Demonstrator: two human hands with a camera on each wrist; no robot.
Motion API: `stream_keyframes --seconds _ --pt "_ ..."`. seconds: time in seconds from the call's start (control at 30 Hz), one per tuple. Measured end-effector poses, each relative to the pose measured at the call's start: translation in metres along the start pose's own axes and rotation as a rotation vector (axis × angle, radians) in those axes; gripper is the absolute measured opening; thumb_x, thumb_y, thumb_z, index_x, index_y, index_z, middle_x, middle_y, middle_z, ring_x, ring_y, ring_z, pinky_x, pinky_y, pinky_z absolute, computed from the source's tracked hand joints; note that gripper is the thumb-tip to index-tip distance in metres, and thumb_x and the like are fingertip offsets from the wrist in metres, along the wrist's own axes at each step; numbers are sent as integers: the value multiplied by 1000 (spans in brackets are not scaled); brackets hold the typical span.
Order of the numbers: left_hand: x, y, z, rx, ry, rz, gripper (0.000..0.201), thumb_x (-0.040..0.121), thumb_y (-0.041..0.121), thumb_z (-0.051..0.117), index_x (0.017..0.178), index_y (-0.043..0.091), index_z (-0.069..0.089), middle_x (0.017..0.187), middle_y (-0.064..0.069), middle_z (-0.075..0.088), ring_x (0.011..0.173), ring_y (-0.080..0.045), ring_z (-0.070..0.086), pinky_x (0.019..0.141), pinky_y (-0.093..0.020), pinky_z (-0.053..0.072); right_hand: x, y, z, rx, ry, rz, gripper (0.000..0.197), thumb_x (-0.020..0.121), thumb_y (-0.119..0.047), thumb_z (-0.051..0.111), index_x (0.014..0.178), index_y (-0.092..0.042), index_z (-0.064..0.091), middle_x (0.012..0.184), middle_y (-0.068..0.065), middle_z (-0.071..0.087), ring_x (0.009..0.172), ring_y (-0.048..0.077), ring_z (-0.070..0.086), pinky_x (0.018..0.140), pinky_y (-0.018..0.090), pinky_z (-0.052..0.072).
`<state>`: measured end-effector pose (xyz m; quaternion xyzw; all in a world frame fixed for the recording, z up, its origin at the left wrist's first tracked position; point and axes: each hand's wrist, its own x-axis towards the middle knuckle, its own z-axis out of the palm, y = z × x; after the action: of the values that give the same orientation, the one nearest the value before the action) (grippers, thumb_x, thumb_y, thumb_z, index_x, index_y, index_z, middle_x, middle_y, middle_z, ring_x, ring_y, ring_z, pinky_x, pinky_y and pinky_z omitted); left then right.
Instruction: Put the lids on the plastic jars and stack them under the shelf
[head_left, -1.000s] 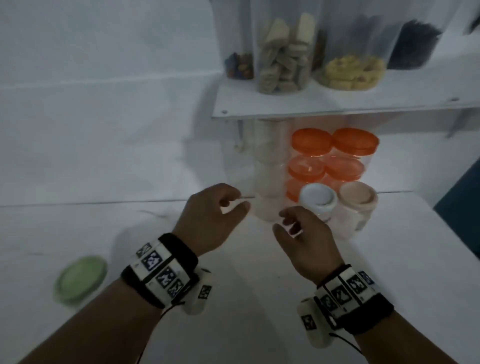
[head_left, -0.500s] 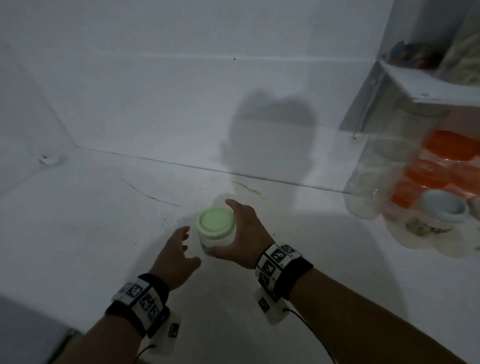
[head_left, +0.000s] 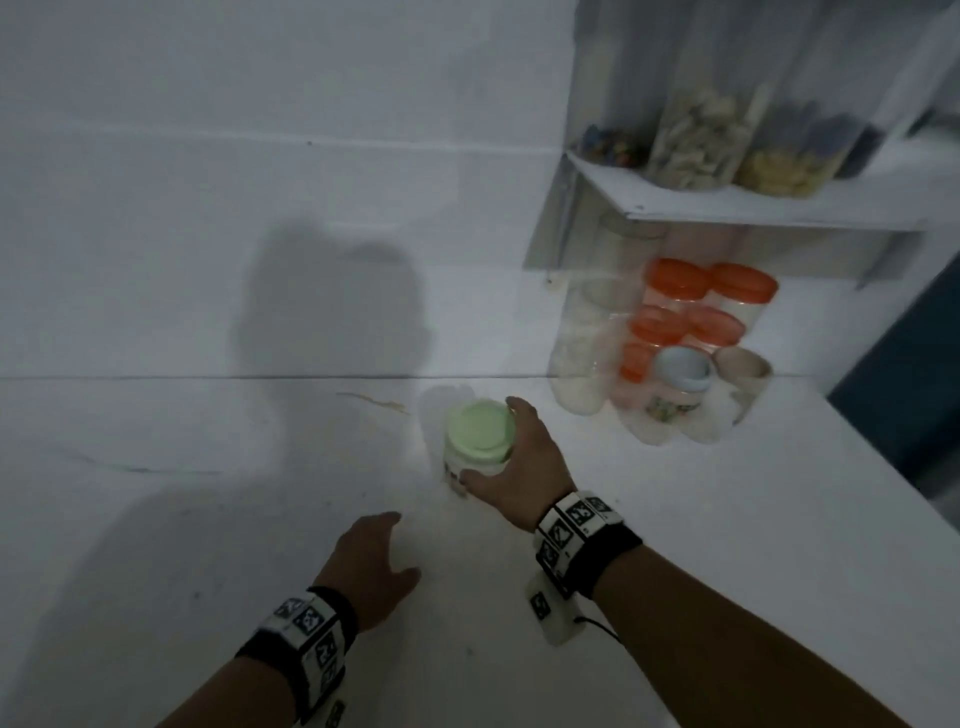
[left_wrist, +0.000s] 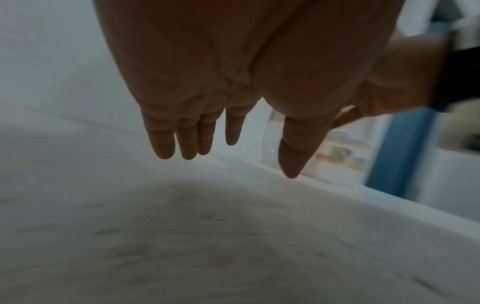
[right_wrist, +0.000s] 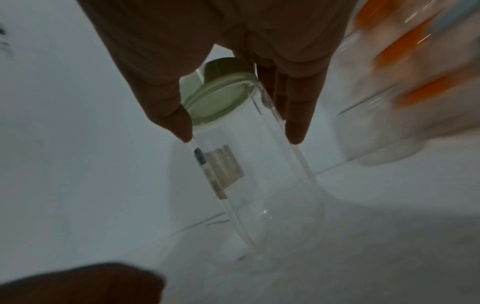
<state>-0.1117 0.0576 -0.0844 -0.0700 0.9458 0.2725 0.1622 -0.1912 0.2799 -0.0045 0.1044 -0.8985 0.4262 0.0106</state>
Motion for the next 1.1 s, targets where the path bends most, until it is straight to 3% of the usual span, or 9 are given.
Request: stream_keyframes --seconds 0.07,0.17,0.27,0.37,0.5,0.63,1.1 --pt "3 32 17 77 -74 106 91 95 61 61 165 26 15 171 -1 15 156 -23 20 127 -37 22 7 32 -45 -56 128 94 113 69 -43 91 158 -13 29 152 5 45 139 22 45 114 28 37" --pt "10 81 44 233 -178 201 97 93 71 53 166 28 6 174 -2 2 160 -24 6 129 -45 14 21 70 -99 -89 291 155 111 63 -50 89 152 -15 35 144 9 52 132 28 52 111 35 43" --pt "17 115 68 395 -292 123 105 89 84 39 165 31 -10 173 -2 -20 159 -29 -14 125 -61 0 40 94 -132 -136 346 191 105 66 -41 92 150 -12 37 141 13 47 130 30 48 108 30 37" --pt "20 120 92 455 -354 6 117 79 94 32 163 30 -19 168 -2 -33 156 -29 -26 121 -69 -4 56 109 -142 -162 318 219 107 67 -45 91 151 -13 33 143 11 46 130 31 50 108 37 43" --pt "21 114 102 439 -352 -22 122 72 99 30 160 35 -24 165 1 -39 154 -26 -31 121 -68 -7 73 125 -139 -225 293 240 107 66 -55 87 149 -12 34 140 12 52 126 36 53 105 45 47" --pt "24 115 100 440 -385 -63 122 70 101 32 160 39 -24 165 4 -39 154 -24 -32 121 -66 -8 86 134 -132 -245 275 269 110 68 -59 85 151 -11 32 143 12 52 130 36 51 108 45 45" --pt "28 115 101 443 -421 -103 126 66 103 33 159 41 -26 163 5 -41 153 -23 -33 121 -65 -11 100 138 -116 -294 301 242 101 82 -47 79 156 -9 21 145 19 36 129 42 48 109 50 45"
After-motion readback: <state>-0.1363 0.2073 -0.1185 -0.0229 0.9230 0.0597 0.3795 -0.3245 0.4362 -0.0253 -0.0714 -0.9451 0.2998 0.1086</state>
